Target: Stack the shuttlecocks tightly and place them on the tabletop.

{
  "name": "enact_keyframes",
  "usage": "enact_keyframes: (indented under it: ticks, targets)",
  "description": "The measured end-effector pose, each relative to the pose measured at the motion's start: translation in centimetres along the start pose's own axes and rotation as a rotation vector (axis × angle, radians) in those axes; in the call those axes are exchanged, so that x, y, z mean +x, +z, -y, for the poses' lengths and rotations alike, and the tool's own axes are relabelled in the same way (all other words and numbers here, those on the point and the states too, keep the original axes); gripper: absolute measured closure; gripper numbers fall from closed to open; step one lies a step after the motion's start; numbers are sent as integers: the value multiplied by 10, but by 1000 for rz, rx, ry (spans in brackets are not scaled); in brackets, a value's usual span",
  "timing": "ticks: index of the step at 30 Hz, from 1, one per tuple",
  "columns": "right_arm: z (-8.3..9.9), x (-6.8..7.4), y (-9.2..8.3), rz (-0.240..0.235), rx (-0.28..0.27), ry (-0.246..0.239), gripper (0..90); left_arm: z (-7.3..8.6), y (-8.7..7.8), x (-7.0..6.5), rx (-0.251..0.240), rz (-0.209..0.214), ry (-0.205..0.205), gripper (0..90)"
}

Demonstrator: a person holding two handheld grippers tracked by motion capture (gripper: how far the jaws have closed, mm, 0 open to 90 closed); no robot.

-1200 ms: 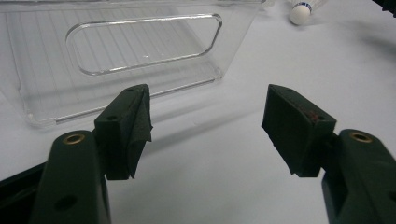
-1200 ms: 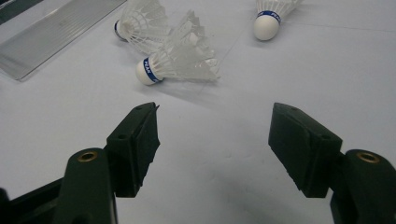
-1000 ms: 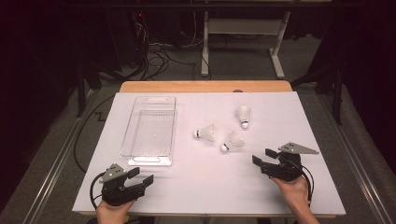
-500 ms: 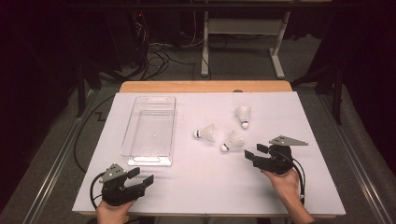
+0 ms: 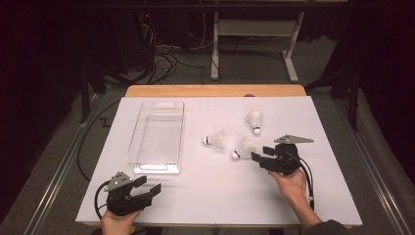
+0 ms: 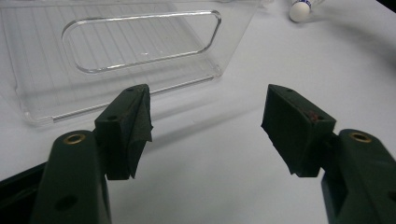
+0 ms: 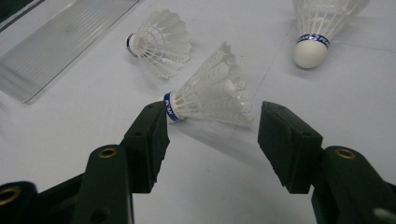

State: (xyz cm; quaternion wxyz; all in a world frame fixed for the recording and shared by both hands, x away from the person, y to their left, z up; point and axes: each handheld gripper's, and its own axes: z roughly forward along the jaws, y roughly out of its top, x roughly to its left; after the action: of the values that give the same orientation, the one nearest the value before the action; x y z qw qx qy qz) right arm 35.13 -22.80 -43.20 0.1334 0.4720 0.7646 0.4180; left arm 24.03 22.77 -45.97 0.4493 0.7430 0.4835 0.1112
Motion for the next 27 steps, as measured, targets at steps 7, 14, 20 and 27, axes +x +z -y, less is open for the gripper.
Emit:
enact_keyframes:
  ticks: [7,14,20,27]
  targets:
    - [-12,1,5,1,23,4,461,0,0,0,0,2,4,336]
    - [-25,0,14,3,62,4,481,-1,0,0,3,4,7,336]
    - [-32,-2,20,12,83,9,503,-1,-1,-1,2,2,9,336]
    - [-33,-6,28,12,119,27,544,-1,-1,-1,5,3,14,336]
